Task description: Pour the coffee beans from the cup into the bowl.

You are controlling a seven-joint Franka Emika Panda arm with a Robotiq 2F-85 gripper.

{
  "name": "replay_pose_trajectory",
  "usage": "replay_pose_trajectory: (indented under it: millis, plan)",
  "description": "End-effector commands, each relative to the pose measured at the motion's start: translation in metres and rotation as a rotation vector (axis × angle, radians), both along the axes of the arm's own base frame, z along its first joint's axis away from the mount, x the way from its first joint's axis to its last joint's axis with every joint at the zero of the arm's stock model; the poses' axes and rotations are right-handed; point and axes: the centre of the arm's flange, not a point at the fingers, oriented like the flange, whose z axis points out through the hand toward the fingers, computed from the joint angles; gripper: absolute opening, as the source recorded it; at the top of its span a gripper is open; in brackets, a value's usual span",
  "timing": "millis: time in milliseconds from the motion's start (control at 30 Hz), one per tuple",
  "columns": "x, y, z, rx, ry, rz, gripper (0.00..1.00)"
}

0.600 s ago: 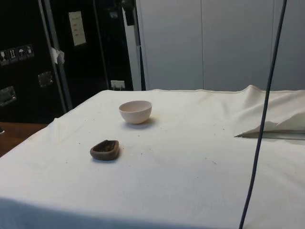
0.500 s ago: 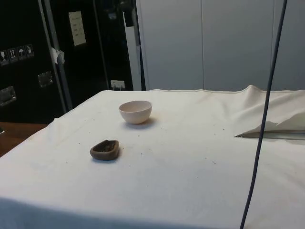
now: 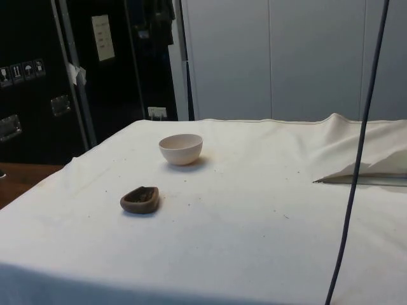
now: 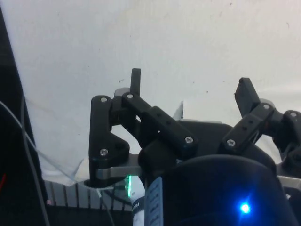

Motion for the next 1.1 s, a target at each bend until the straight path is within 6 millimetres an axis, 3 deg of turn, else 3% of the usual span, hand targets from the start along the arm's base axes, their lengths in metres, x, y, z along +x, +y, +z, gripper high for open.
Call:
replay_pose_trajectory:
  millis: [0, 500, 1067]
  plan:
    - [0.000, 0.003, -0.001, -0.011, -0.013, -0.003, 1.00]
    - [-0.001, 0.035, -0.033, -0.026, -0.034, -0.005, 1.00]
    - [0.002, 0.071, -0.084, -0.017, -0.053, -0.038, 1.00]
